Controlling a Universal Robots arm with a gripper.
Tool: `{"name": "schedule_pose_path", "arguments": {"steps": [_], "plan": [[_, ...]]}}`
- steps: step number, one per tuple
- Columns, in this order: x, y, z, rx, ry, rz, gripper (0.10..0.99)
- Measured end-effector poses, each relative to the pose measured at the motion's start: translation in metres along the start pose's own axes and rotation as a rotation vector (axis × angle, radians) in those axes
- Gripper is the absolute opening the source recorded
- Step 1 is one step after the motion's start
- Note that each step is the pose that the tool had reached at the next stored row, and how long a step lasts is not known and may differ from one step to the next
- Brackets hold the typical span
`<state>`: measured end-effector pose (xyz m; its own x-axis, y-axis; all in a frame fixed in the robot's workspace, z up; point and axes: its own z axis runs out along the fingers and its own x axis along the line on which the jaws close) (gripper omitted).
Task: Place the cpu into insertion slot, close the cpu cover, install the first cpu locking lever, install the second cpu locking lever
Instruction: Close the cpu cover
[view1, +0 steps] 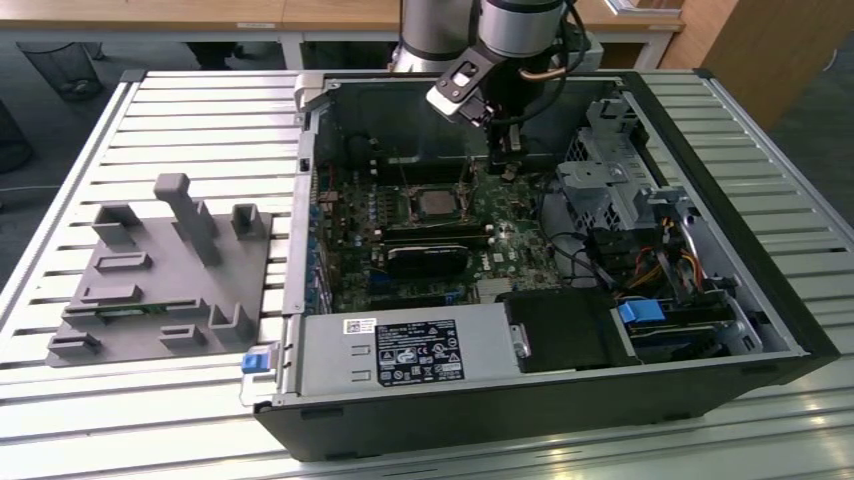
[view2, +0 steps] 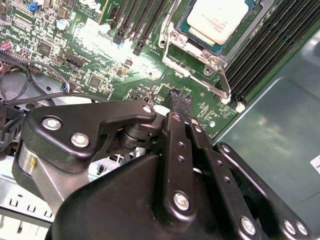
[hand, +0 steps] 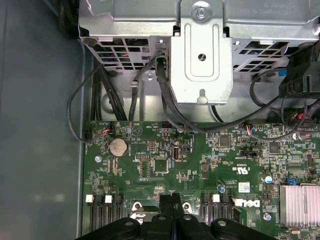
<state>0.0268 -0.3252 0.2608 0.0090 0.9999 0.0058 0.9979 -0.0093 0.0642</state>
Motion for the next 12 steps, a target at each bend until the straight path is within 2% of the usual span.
{"name": "schedule_pose_path", "arguments": {"steps": [12], "plan": [[-0.0001,-0.0034,0.0007,0.0,0.0001,0.0,0.106]]}}
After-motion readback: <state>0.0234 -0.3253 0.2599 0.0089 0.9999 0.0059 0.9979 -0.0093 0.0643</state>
